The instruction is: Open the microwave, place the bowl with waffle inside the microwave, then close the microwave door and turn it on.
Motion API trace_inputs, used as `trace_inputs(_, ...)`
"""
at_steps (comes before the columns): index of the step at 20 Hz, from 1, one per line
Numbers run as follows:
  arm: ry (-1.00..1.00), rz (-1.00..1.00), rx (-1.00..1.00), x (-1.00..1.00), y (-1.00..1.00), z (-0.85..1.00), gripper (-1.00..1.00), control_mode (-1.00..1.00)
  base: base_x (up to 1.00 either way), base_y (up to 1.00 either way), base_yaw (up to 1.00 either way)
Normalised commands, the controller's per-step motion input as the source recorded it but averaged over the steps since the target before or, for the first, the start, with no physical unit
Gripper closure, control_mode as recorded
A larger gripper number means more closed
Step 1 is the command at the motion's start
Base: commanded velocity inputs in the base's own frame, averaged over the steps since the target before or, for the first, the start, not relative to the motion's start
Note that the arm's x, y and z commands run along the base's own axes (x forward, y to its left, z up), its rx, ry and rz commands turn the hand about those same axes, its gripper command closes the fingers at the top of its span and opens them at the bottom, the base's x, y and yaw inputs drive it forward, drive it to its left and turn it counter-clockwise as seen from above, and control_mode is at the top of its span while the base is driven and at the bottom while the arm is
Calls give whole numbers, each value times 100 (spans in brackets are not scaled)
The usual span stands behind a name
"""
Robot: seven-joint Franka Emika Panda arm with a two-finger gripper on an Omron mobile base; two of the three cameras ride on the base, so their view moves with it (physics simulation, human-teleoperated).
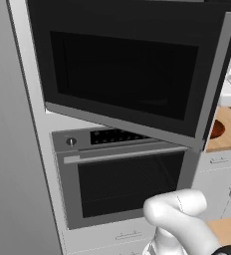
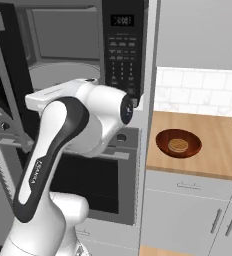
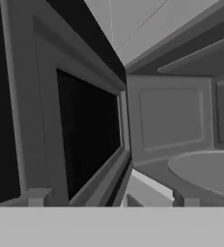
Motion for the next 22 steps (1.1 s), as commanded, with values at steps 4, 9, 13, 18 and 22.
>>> trace_inputs(4,7,19,0,-28,33,0,-100,-100,0,0,0)
trace_inputs(9,7,21,0,-38,53,0,-100,-100,0,0,0)
trace_inputs(13,8,16,0,-40,75,0,-100,-100,0,0,0)
trace_inputs(18,3,5,-1,-42,95,0,-100,-100,0,0,0)
trace_inputs(22,0,0,-2,-24,98,0,-100,-100,0,0,0)
